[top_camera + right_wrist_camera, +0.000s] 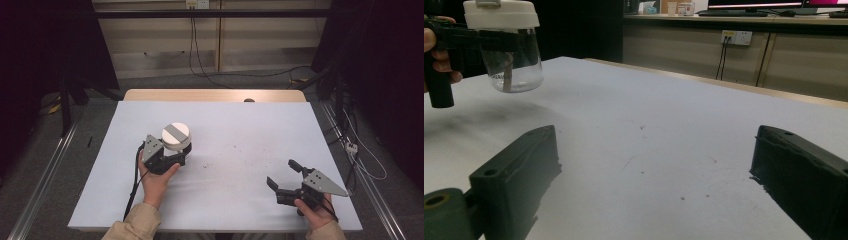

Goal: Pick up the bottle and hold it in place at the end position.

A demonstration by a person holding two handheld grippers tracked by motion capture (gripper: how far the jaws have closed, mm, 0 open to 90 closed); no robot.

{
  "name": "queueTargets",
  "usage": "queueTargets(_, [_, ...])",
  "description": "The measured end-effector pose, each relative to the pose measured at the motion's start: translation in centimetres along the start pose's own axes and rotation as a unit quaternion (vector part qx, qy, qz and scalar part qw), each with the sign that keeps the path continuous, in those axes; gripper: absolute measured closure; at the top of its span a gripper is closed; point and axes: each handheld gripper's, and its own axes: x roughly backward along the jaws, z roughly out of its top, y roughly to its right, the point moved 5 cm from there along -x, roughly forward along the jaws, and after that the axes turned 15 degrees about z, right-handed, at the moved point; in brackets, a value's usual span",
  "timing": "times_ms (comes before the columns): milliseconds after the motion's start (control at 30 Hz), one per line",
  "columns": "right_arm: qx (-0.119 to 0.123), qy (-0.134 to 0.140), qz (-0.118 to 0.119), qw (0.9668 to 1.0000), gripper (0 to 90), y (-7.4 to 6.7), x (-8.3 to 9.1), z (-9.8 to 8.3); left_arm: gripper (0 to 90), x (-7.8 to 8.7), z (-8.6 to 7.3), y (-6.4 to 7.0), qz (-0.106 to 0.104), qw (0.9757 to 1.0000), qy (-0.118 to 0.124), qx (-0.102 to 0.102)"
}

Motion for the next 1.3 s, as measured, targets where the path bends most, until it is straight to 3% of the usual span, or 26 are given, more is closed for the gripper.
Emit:
queueTargets(700, [-0.009, 0.008, -0.003, 0.9999, 4.8, 0.3, 0.1, 0.2, 18.5, -2.9, 0.2, 2.5, -0.016, 0.9998, -0.006, -0.012])
queueTargets(933, [-0.012, 0.012, -0.003, 0.9998, 4.9, 0.3, 0.2, 0.2, 18.5, -3.8, 0.2, 3.2, -0.020, 0.9993, -0.010, -0.029])
queueTargets(1300, [-0.007, 0.009, -0.005, 0.9999, 5.0, 0.2, 0.2, 0.2, 18.5, -5.0, -0.1, 4.0, -0.019, 0.9993, -0.019, -0.025])
